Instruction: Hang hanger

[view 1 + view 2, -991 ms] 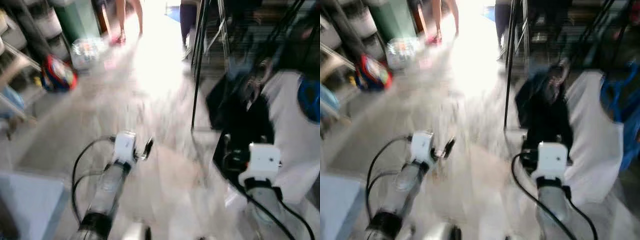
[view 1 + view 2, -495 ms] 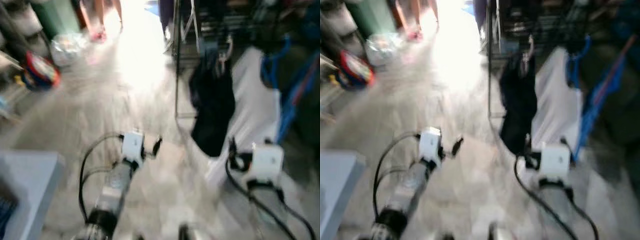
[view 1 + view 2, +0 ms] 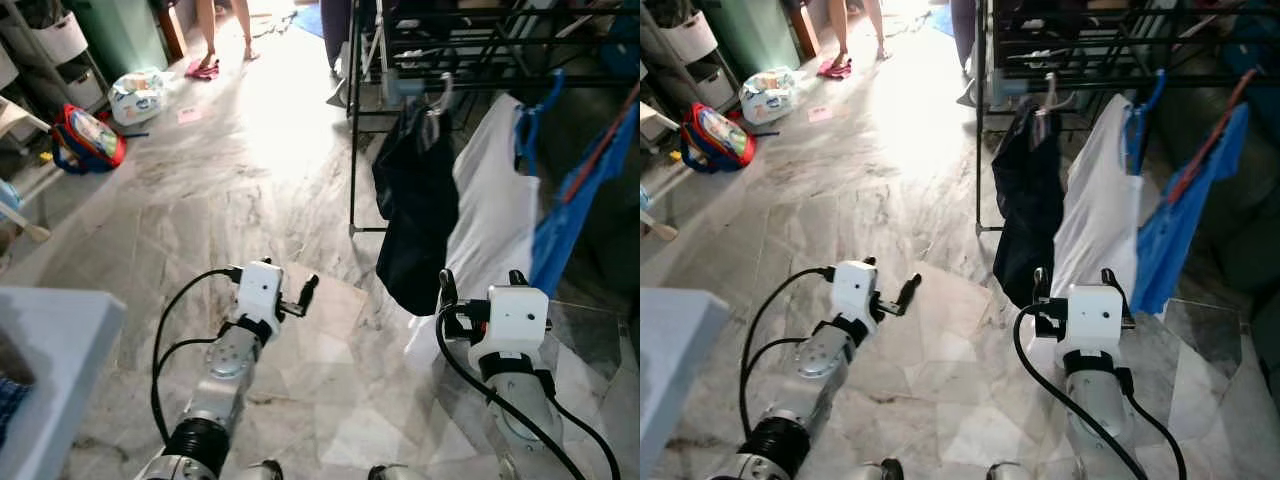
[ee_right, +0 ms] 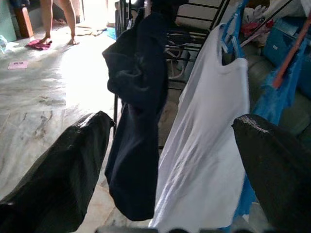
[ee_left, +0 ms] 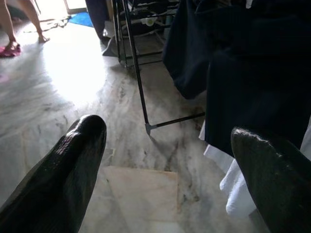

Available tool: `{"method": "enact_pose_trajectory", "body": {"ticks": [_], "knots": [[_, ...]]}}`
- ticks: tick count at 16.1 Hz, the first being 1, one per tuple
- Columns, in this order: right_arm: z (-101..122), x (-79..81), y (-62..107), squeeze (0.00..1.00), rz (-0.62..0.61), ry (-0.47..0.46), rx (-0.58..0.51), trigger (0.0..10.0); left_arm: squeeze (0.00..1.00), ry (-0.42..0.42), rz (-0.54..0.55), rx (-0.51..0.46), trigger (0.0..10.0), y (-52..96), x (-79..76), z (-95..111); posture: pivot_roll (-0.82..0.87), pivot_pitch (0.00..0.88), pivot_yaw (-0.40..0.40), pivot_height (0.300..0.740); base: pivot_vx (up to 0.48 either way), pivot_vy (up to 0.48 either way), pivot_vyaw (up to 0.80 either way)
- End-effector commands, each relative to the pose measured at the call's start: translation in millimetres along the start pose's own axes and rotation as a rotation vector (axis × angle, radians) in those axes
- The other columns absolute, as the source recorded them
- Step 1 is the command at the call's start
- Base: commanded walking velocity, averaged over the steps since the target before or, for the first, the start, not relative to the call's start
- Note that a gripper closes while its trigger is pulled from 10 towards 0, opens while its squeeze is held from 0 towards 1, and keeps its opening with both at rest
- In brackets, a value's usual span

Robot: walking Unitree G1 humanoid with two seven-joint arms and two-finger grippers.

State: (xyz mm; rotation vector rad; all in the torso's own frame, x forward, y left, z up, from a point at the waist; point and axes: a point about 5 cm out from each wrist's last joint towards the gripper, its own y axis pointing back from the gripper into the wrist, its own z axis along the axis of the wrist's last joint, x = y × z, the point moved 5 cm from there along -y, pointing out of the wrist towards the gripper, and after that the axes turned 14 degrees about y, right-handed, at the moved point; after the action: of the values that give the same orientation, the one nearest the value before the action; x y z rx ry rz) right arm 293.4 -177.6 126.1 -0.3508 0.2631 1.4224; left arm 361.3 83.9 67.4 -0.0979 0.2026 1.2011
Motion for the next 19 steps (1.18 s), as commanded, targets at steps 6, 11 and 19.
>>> {"method": "enact_pose_trajectory", "body": {"ticks": [6, 11, 19], "knots": [[-5.9, 2.3, 1.1, 0.0, 0.018, 0.001, 0.019, 10.0, 0.0, -0.001, -0.016, 0.02, 10.0, 2.6, -1.6, -7.1, -0.09, 0.161, 0.058, 0.74, 0.0, -0.359, 0.0], [-30.7, 19.4, 0.5, 0.0, 0.1, -0.035, 0.077, 10.0, 0.0, -0.034, 0.102, 0.125, 10.0, 10.9, 23.2, -32.3, -0.08, 0.139, 0.052, 0.74, 0.0, -0.07, 0.0], [-123.4, 66.7, 6.4, 0.0, 0.253, -0.161, 0.392, 10.0, 0.0, -0.005, 0.318, 0.525, 10.0, 61.9, 67.1, -109.6, -0.07, 0.072, 0.028, 0.74, 0.0, 0.0, 0.0]]}}
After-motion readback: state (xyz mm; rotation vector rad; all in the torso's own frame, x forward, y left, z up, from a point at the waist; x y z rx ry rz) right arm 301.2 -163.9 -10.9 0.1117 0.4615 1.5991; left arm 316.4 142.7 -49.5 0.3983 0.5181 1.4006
